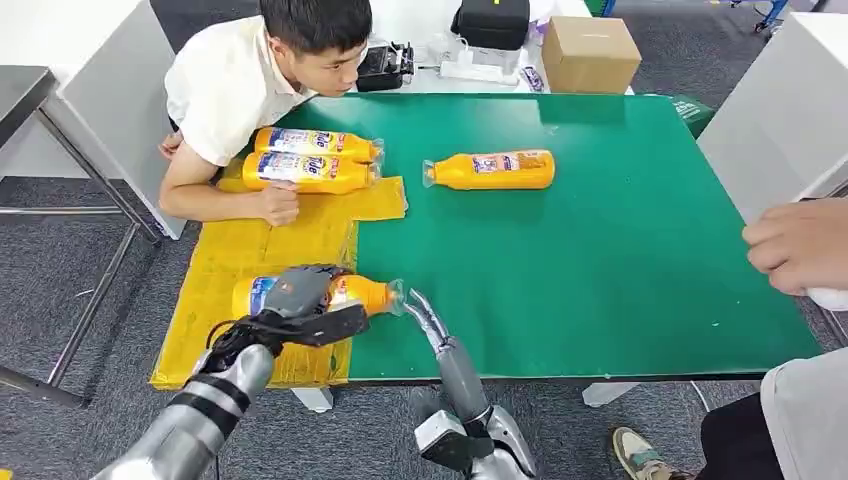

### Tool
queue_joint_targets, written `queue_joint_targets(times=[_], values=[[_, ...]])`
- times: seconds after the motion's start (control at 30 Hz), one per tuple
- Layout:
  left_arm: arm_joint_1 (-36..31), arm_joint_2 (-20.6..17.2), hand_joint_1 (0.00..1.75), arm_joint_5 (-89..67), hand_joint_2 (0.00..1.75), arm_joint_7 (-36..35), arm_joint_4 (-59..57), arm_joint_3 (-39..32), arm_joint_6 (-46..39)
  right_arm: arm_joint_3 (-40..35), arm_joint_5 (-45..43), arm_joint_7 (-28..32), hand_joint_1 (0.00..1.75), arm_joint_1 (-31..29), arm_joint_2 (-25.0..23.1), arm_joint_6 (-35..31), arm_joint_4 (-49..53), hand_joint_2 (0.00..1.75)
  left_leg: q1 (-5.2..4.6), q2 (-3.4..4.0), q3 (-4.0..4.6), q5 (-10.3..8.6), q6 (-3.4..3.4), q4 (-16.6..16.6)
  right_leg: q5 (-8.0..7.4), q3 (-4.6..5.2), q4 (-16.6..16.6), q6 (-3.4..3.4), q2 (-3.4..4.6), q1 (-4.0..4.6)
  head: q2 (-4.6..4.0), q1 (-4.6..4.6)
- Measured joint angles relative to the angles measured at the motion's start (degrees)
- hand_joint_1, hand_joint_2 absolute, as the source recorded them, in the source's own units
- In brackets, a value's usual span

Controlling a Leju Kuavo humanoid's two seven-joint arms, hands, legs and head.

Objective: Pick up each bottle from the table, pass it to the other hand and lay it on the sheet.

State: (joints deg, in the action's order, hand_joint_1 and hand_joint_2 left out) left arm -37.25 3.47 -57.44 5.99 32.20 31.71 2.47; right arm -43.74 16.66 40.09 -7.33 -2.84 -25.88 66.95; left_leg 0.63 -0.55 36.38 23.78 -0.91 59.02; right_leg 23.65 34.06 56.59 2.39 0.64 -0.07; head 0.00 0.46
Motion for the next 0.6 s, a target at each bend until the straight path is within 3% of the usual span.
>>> queue_joint_targets(times=[0.6], values=[[-2.0, 5.2, 0.0, 9.0, 1.75, 6.8, -4.9, -2.1, 2.9, -0.4, -2.5, 0.0, 0.0, -0.3, 1.2, 1.2, -1.6, 0.0, -0.03, -0.1, 0.01, -0.01, 0.0, 0.0, 0.0, -0.05, 0.0, 0.02, -0.04, -0.01, 0.0, 0.0]])
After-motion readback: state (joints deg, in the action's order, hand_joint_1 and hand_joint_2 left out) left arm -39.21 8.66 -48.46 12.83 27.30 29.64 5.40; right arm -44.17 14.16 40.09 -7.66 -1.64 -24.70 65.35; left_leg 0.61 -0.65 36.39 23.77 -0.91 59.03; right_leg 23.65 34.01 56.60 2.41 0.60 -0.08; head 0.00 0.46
